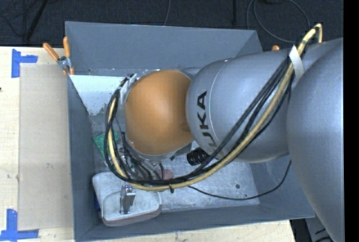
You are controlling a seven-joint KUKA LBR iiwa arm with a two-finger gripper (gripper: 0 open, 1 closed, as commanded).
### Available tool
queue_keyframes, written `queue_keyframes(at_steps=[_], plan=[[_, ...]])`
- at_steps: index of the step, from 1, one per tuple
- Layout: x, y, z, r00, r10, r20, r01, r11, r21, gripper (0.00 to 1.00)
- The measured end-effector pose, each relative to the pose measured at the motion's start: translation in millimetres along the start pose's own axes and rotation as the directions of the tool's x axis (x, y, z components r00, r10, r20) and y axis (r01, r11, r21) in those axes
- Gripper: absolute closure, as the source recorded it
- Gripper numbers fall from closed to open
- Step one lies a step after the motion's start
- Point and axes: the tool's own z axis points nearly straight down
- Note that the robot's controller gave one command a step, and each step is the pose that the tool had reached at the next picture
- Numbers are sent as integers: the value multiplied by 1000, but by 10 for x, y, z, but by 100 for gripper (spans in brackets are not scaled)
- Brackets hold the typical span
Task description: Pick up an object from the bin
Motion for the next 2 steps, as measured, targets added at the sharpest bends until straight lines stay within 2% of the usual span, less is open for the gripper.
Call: queue_keyframes(at_steps=[1, 2], plan=[[85, -590, 543, 999, 38, 7, -38, 999, -2, 0], [-226, -1378, 875, 1000, -6, 6, 6, 1000, 2, 0]])
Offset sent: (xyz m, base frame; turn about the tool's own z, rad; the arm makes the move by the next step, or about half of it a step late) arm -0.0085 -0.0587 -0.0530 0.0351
